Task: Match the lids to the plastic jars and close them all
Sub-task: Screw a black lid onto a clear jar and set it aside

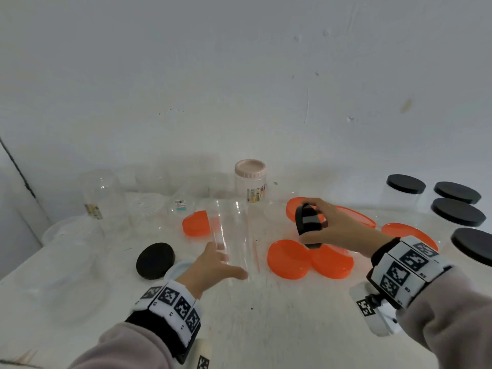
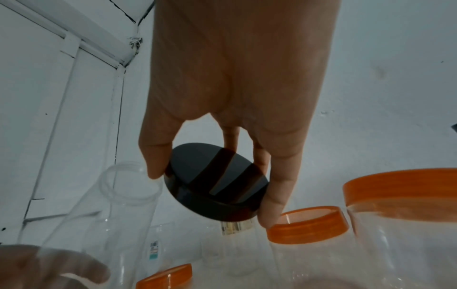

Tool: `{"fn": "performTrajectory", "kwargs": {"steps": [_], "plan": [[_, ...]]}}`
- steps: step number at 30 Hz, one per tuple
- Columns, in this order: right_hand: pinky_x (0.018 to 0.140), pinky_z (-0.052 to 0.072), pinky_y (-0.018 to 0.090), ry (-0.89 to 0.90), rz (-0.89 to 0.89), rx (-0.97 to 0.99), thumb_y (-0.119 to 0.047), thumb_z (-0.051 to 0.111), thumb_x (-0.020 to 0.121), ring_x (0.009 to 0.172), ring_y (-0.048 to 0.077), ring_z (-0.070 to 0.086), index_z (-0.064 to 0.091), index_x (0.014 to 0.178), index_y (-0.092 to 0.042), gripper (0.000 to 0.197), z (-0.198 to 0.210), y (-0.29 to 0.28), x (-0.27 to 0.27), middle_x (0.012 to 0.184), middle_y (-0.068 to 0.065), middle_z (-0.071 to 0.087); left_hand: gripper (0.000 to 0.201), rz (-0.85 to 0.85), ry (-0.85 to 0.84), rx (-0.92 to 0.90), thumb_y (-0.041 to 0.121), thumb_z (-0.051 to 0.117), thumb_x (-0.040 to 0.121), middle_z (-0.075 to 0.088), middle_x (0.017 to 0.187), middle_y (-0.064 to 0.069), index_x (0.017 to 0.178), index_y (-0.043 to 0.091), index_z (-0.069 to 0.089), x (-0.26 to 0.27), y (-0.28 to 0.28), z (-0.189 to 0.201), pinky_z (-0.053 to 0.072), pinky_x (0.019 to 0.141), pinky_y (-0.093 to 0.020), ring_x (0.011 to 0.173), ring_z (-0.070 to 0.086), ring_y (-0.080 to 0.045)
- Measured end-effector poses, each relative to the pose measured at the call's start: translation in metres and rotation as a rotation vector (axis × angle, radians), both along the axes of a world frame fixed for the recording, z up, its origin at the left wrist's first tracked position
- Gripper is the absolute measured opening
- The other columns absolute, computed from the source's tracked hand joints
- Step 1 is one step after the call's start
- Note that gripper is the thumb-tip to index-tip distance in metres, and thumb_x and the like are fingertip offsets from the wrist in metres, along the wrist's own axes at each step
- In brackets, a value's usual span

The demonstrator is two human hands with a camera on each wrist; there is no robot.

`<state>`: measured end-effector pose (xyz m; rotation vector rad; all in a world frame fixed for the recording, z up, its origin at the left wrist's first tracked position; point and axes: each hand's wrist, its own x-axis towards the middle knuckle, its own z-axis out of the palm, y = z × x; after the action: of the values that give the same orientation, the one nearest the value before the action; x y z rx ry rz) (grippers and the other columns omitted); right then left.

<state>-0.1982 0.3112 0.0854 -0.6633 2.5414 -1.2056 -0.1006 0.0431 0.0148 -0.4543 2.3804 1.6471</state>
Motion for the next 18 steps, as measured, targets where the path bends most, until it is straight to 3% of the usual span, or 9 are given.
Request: {"fn": "performTrajectory", "kwargs": {"steps": [2,4,6,11,14,18], "plan": [[0.072,0.057,0.026,0.011,0.013,0.018,-0.032,0.082,0.071,0.103,0.016,0.061,0.043,0.125,-0.046,0.068,0.007,-0.004,0.006,0.120,-0.008,0.050,0.097,-0.011,0.019,-0.052,0.021,0.090,0.062,0.045,0.134,-0.006,0.136,0.017,0.028,-0.003,0.004,-0.011,0.041,0.099,-0.031,0.120,0.048,-0.020],[0.076,0.053,0.023,0.045,0.036,0.067,-0.035,0.080,0.073,0.108,0.016,0.057,0.036,0.138,-0.041,0.079,0.015,-0.009,0.012,0.125,-0.008,0.046,0.099,-0.031,0.050,-0.069,0.020,0.092,0.059,0.043,0.135,-0.006,0.134,0.018,0.027,-0.005,0.008,-0.020,0.040,0.105,-0.035,0.123,0.045,-0.020],[0.077,0.047,0.019,0.082,0.068,0.116,-0.038,0.079,0.074,0.111,0.014,0.053,0.031,0.142,-0.043,0.083,0.023,-0.016,0.019,0.128,-0.008,0.042,0.104,-0.084,0.071,-0.108,0.024,0.092,0.056,0.039,0.137,-0.005,0.135,0.019,0.025,-0.005,0.010,-0.027,0.038,0.107,-0.037,0.123,0.042,-0.018],[0.093,0.044,0.028,0.109,0.170,0.221,-0.040,0.078,0.075,0.116,0.014,0.045,0.025,0.146,-0.044,0.089,0.037,-0.036,0.030,0.129,-0.010,0.038,0.104,-0.203,0.080,-0.301,0.032,0.087,0.061,0.039,0.123,0.003,0.139,0.025,0.019,-0.005,0.013,-0.038,0.037,0.095,-0.025,0.114,0.042,-0.011],[0.086,0.041,0.023,0.119,0.244,0.373,-0.042,0.075,0.076,0.116,0.013,0.042,0.019,0.148,-0.044,0.091,0.040,-0.049,0.030,0.126,-0.012,0.036,0.103,-0.229,0.073,-0.296,0.030,0.087,0.061,0.040,0.121,0.004,0.138,0.028,0.018,-0.006,0.012,-0.039,0.035,0.091,-0.023,0.111,0.042,-0.010],[0.085,0.037,0.022,0.133,0.320,0.521,-0.042,0.075,0.077,0.112,0.011,0.037,0.018,0.150,-0.041,0.092,0.045,-0.066,0.027,0.121,-0.013,0.033,0.106,-0.253,0.051,-0.213,0.024,0.085,0.061,0.038,0.127,0.004,0.140,0.023,0.015,-0.007,0.012,-0.034,0.042,0.103,-0.035,0.122,0.039,-0.013]]}}
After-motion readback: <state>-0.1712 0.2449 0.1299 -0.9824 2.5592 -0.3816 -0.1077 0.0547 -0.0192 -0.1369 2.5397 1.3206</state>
